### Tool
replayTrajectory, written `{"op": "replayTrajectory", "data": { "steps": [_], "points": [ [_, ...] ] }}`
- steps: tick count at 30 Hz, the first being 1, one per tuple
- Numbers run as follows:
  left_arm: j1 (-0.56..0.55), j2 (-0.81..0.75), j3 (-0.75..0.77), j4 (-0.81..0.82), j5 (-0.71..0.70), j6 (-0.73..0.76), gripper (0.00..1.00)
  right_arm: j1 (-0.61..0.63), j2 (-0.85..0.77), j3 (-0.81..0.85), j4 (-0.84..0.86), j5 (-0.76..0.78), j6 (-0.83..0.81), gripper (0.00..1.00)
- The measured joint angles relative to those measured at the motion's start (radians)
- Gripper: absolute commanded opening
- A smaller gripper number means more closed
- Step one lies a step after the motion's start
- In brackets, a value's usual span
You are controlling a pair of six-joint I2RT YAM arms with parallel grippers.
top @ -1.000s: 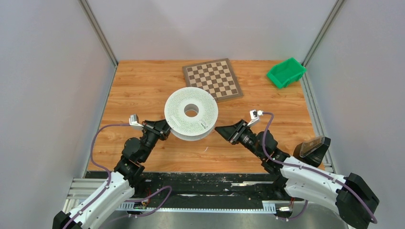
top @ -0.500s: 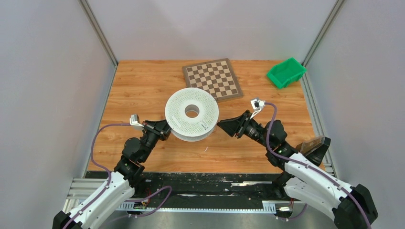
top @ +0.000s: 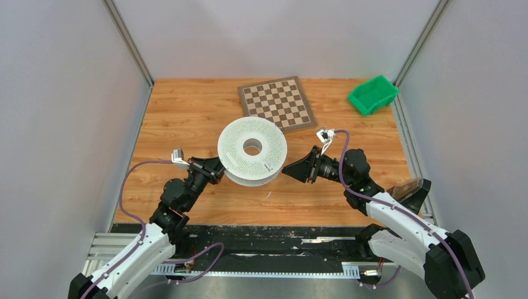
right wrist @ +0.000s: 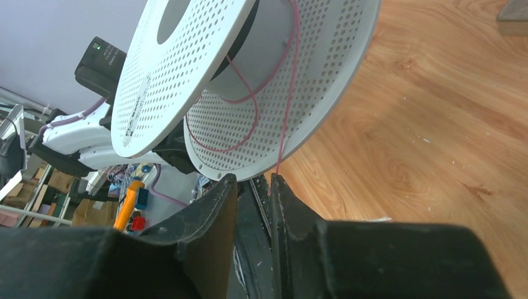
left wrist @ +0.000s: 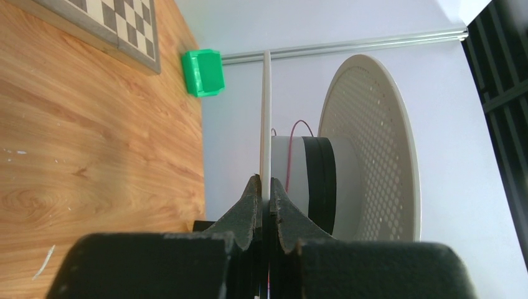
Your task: Wrap the cables
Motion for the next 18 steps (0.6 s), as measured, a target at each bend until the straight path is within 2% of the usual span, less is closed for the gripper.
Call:
{"op": "replayTrajectory", "data": {
  "steps": [4, 18],
  "points": [
    [0.0, 0.005, 0.0, 0.0, 0.004, 0.0, 0.0, 0.0, 0.025, 0.0, 0.025, -0.024, 0.009, 0.19],
    [0.0, 0.023, 0.0, 0.01, 0.007, 0.0, 0.0, -0.001, 0.04, 0.0, 0.06, -0.017, 0.022, 0.21]
  ]
}}
